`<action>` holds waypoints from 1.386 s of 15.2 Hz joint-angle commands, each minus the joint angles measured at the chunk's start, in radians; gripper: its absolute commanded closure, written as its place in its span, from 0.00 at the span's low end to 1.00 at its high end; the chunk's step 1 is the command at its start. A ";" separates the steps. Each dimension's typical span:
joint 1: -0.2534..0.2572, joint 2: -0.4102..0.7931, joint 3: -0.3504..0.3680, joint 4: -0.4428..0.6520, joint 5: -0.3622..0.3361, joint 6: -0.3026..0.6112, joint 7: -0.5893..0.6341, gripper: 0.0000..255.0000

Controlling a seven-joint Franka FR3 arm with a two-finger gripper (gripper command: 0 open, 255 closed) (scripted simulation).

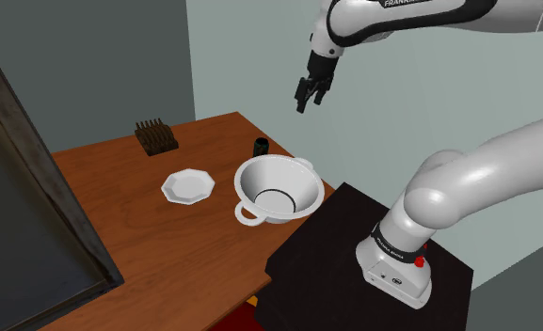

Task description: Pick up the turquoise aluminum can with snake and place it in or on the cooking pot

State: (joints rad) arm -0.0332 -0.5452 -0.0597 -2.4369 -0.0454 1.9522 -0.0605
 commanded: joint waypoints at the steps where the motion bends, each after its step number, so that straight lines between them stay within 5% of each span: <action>1: -0.001 0.069 -0.014 0.011 -0.002 0.056 -0.020 0.00; 11: -0.005 0.448 -0.075 0.130 0.025 0.295 -0.137 0.00; 21: -0.037 0.849 -0.082 0.381 0.106 0.419 -0.263 0.00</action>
State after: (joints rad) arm -0.0664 0.2702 -0.1429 -2.0751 0.0534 2.3588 -0.3129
